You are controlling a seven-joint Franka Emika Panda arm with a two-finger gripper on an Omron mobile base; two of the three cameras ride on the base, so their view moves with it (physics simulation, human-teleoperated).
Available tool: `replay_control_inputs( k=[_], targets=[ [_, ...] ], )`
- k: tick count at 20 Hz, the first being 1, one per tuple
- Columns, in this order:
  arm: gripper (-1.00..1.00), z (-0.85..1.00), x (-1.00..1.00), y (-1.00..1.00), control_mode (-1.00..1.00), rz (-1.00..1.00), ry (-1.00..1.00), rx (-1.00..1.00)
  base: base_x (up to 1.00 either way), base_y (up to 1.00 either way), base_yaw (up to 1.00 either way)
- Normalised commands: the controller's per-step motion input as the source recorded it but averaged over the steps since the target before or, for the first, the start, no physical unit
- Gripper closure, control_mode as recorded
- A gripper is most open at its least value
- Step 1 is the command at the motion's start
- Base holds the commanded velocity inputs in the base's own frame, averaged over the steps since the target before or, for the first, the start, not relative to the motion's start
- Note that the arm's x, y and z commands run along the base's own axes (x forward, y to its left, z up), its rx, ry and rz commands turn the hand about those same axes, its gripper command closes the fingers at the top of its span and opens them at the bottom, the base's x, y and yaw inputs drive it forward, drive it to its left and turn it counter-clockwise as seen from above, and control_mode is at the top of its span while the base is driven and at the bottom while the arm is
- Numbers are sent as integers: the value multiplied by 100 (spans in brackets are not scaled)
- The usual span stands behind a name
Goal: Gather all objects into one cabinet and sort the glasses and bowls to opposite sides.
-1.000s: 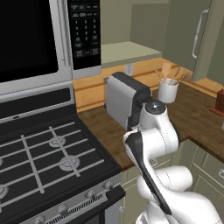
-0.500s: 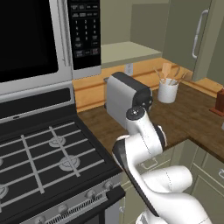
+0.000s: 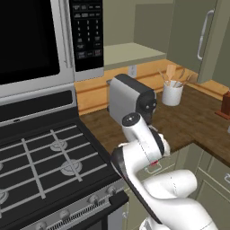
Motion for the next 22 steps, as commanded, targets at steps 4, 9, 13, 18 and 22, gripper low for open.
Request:
replay_control_inputs(
  k=[4,9,13,18,22],
  targets=[
    [100,-56,-13,-12,-100,-72,2,-8,0,0,0],
    [100,-5,-6,0,-100,-9,0,0,0,0,0],
    [100,0,0,0,-100,0,0,0,0,0,0],
    [100,0,0,1,100,0,0,0,0,2,-7],
    [100,0,0,0,100,0,0,0,0,-36,-70]
  ],
)
